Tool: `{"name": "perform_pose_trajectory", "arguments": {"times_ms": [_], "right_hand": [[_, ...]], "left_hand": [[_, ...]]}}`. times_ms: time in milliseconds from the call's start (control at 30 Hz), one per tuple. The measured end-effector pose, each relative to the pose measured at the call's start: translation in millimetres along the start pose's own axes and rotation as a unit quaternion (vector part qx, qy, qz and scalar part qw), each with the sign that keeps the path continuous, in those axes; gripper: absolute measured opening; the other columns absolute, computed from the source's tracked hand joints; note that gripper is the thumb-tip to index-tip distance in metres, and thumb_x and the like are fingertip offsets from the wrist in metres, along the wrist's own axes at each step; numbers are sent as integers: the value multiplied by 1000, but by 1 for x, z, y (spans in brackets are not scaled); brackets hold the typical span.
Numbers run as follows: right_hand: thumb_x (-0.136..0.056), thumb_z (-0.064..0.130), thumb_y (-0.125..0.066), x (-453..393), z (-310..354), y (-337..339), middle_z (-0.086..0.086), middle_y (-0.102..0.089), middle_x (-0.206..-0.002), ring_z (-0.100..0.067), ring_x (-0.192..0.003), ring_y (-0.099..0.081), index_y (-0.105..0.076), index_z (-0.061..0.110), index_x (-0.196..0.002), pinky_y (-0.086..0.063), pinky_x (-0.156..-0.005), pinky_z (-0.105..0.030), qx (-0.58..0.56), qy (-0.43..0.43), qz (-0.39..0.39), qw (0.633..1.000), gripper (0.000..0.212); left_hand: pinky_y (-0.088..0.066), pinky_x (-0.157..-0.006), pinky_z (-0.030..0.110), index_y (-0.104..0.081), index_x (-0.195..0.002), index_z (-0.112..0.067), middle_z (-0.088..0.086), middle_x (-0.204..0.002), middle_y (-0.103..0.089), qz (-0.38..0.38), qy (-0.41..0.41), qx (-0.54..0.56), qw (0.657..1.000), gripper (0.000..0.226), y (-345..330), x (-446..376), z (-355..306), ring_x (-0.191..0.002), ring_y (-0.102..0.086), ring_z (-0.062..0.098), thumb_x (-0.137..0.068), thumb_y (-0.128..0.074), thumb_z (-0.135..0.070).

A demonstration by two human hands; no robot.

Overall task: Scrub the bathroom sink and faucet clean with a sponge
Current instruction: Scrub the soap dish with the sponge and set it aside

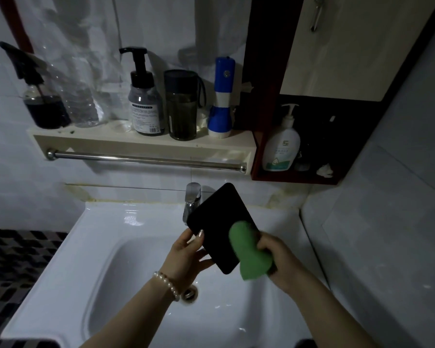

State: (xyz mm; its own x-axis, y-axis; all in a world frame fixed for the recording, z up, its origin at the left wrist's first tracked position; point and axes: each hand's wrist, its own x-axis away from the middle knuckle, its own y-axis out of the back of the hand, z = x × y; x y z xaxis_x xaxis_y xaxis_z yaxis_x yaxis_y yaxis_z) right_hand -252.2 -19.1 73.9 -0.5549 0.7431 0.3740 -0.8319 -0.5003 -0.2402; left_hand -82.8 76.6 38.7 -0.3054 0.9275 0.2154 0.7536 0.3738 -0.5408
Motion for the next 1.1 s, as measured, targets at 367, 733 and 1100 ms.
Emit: {"name": "perform_pose_trajectory", "arguments": {"times_ms": [367,733,1100], "right_hand": [[-54,53,-79,-12,18,16,-13,-61,-105,-33,-97,-62,-54,20,-109,-56,-68,-43,-44,-83,-110,989,68],[-72,4,-76,-24,-25,15,-15,-62,-101,-27,-88,-64,-48,15,-104,-54,-58,-34,48,12,-187,981,43],[-52,2,-77,-17,-12,32,-8,-74,-88,-22,-76,-72,-72,25,-88,-55,-54,-31,-33,6,1,999,43]], "left_hand": [[-50,-86,27,-60,-101,-19,6,-106,-60,22,-184,-416,890,30,-11,13,27,-101,-59,18,-77,-72,-5],[-21,-109,24,-31,-142,-32,-12,-130,-51,5,-14,-687,726,78,24,6,50,-121,-45,8,-76,-62,-60],[-34,-97,33,-60,-120,-9,9,-120,-63,-102,118,-331,931,37,49,-5,7,-106,-57,20,-92,-53,-33]]}}
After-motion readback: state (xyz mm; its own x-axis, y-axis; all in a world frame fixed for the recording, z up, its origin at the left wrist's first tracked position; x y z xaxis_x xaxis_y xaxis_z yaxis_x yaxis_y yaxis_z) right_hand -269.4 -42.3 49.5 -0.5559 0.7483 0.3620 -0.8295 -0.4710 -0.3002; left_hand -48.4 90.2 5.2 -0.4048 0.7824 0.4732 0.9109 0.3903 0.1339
